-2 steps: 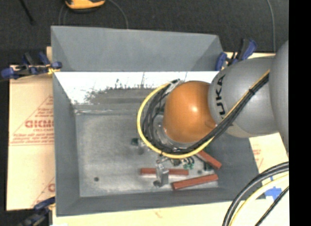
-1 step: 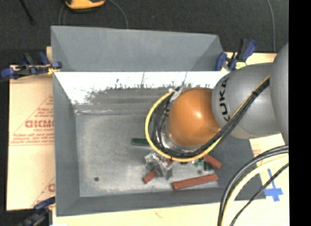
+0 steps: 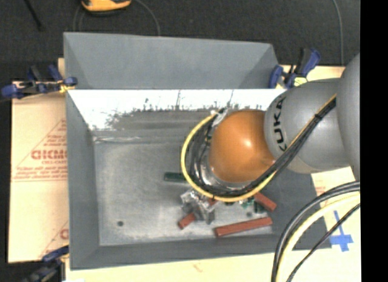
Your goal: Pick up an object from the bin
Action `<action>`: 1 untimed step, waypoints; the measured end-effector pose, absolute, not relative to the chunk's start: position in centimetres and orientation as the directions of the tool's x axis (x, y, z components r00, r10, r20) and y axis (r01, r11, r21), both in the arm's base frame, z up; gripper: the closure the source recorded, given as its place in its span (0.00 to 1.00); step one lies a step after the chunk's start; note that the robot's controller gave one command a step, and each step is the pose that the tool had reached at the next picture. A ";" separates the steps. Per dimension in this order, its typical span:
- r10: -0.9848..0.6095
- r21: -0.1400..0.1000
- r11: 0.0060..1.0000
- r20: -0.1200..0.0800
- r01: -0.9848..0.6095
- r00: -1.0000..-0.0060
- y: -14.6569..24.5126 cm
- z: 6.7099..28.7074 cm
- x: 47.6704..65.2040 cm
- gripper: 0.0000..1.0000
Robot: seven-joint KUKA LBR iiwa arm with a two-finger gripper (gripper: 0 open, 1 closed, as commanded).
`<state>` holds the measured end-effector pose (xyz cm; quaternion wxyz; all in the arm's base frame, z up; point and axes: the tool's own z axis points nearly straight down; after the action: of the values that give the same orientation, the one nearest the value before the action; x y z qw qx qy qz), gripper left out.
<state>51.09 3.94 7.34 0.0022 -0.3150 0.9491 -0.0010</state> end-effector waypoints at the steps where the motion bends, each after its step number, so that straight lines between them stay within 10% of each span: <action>1: -0.629 -0.006 0.777 -0.011 -0.629 -0.777 7.1 24.6 51.7 1.00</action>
Offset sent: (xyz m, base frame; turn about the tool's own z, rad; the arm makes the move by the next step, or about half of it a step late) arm 0.0000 0.0000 0.0000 0.0000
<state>51.75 7.07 24.56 0.0060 -0.3336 0.9427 -0.0010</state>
